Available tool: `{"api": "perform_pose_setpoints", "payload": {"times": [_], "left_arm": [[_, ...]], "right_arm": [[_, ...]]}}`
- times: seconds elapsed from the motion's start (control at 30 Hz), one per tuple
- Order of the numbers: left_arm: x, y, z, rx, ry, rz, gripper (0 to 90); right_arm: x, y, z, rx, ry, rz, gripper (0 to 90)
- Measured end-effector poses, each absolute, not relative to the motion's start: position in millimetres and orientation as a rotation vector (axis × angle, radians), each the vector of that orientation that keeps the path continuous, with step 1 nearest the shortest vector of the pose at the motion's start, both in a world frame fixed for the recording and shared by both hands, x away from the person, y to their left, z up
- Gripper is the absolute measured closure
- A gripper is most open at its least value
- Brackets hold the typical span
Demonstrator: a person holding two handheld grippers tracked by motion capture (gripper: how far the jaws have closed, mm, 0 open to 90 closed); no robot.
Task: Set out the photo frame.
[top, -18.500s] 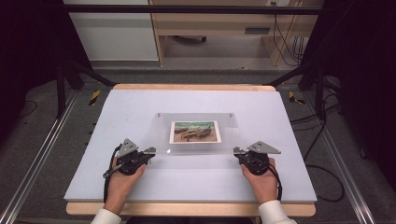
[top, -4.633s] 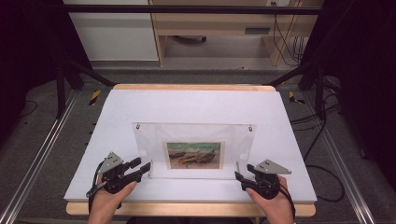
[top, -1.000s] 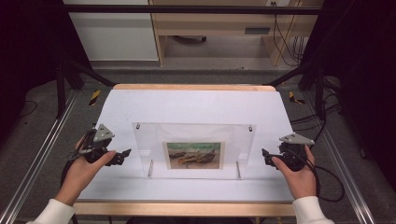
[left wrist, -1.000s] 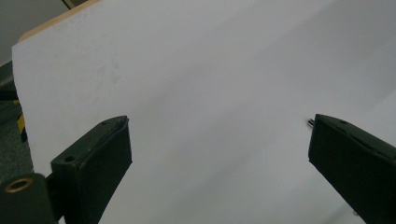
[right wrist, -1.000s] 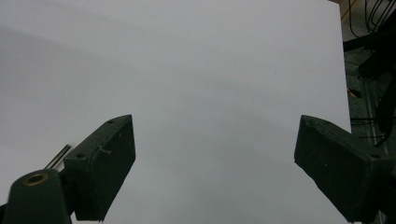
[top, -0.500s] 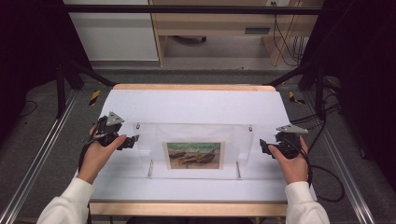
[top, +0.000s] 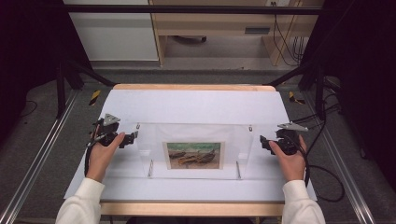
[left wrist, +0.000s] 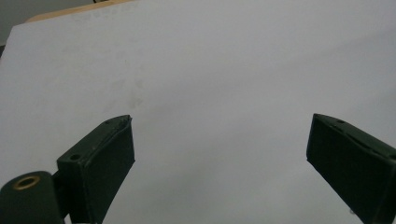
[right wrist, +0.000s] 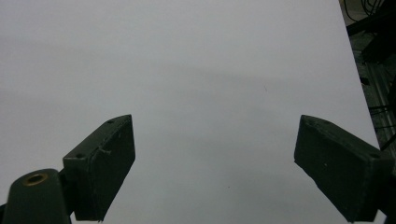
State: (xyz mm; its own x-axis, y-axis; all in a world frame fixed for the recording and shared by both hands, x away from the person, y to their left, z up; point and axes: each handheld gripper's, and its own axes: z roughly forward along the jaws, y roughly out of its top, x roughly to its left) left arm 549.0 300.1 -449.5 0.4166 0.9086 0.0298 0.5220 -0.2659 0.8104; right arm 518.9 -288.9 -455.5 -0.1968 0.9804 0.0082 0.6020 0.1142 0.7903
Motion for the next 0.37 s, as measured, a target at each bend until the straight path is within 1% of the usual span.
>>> {"api": "perform_pose_setpoints", "payload": {"times": [0.2,0.3,0.37], "left_arm": [[535.6,302.1,-449.5,1.884,1.176,0.667,7.2],[528.9,302.6,-448.1,1.861,1.169,0.688,7.2],[518.7,302.2,-444.0,1.812,1.154,0.704,7.3]], "right_arm": [[513.9,-285.0,-460.7,1.54,1.857,0.928,11.9],[505.1,-281.8,-459.5,1.523,1.845,0.931,11.0],[498.0,-281.0,-457.3,1.51,1.826,0.952,10.4]]}}
